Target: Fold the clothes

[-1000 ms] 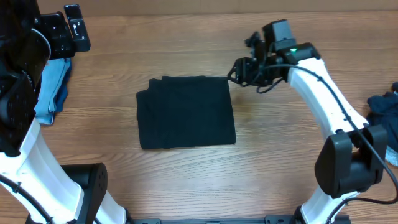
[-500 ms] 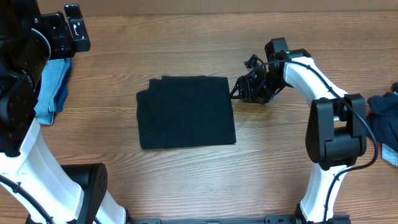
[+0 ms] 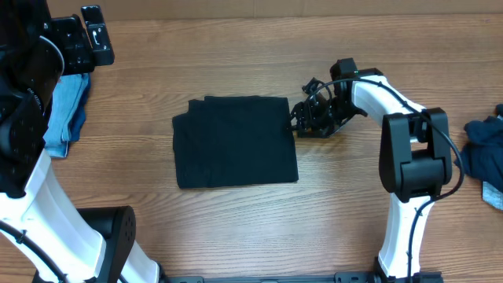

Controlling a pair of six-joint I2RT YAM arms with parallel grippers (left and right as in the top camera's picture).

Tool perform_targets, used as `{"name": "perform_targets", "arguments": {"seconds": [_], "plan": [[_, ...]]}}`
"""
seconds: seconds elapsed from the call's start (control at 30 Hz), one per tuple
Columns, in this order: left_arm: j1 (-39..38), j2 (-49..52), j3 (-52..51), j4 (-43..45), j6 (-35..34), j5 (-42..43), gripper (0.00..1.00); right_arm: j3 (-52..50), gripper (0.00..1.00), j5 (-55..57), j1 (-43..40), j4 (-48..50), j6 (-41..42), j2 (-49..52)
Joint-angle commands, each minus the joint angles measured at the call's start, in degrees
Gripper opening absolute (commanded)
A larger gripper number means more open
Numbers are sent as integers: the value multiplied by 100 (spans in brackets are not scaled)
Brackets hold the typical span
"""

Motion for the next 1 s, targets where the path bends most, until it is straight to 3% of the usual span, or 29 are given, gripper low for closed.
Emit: {"name": "perform_targets", "arguments": {"seconds": [0.0, 0.5, 0.73, 0.97], "plan": [[-2, -4, -7, 9, -39, -72, 100, -26, 69, -442, 22, 66, -199, 197], [-2, -7, -7, 11, -39, -72, 100, -26, 61, -1325, 339, 46, -542, 199], [-2, -4, -7, 9, -39, -72, 100, -26, 42, -212, 455, 205, -79, 199], [-2, -4, -7, 11, -39, -72, 100, -24, 29, -122, 297, 212, -81, 197]]}}
